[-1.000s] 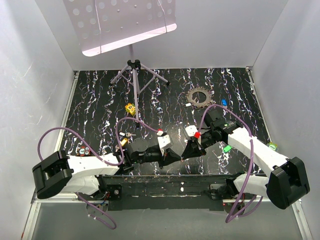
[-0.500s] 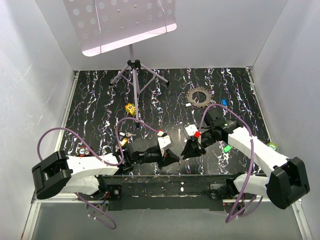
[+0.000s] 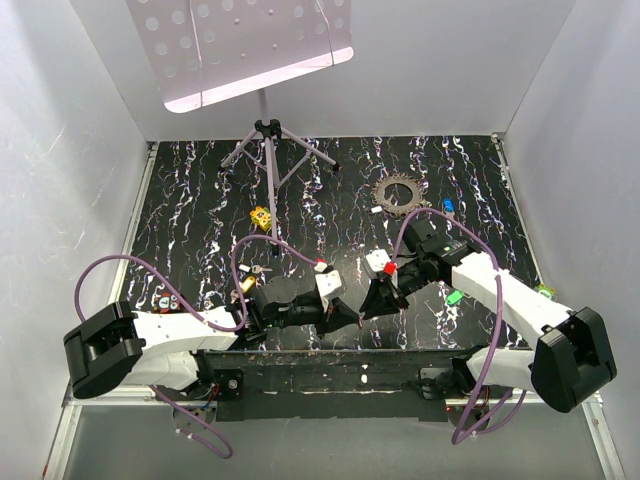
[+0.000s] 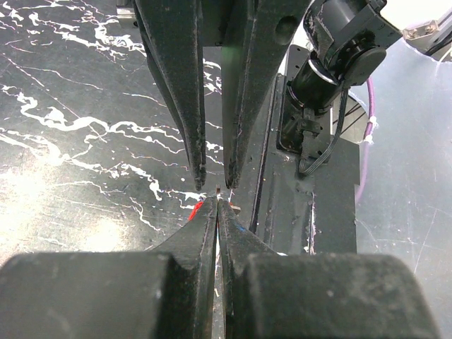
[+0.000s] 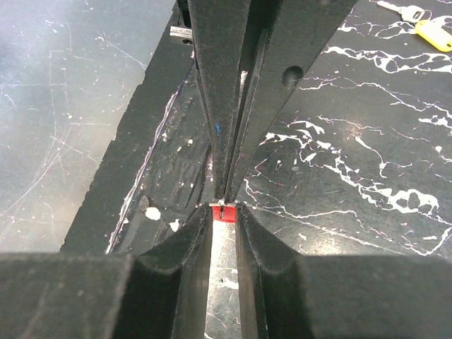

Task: Put the keys on the keyring

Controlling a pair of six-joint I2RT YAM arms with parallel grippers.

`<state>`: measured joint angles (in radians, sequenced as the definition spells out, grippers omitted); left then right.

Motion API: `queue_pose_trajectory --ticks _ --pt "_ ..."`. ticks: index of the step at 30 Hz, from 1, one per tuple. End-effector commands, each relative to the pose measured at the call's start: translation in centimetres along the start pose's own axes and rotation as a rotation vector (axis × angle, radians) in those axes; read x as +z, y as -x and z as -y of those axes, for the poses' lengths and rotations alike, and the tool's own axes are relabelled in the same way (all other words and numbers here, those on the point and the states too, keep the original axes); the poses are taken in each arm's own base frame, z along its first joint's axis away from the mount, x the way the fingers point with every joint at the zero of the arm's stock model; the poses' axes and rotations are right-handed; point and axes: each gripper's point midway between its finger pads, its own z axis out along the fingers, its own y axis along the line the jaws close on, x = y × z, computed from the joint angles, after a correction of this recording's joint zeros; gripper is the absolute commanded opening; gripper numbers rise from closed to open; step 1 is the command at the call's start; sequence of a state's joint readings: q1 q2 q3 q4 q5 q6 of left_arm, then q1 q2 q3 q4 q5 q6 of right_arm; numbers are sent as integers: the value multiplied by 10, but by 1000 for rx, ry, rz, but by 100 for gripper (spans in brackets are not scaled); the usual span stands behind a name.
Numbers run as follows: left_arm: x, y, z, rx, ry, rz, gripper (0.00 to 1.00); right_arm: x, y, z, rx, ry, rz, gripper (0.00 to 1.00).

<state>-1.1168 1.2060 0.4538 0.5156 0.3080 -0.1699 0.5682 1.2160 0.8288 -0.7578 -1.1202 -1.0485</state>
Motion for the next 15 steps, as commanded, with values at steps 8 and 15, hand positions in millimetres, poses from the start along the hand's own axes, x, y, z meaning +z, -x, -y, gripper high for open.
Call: queue_pose_trajectory --ticks 8,15 --pt "-2 25 2 14 12 74 0 4 0 2 -5 8 -14 23" --pt "-2 23 2 9 14 71 0 4 2 1 -6 12 -10 17"
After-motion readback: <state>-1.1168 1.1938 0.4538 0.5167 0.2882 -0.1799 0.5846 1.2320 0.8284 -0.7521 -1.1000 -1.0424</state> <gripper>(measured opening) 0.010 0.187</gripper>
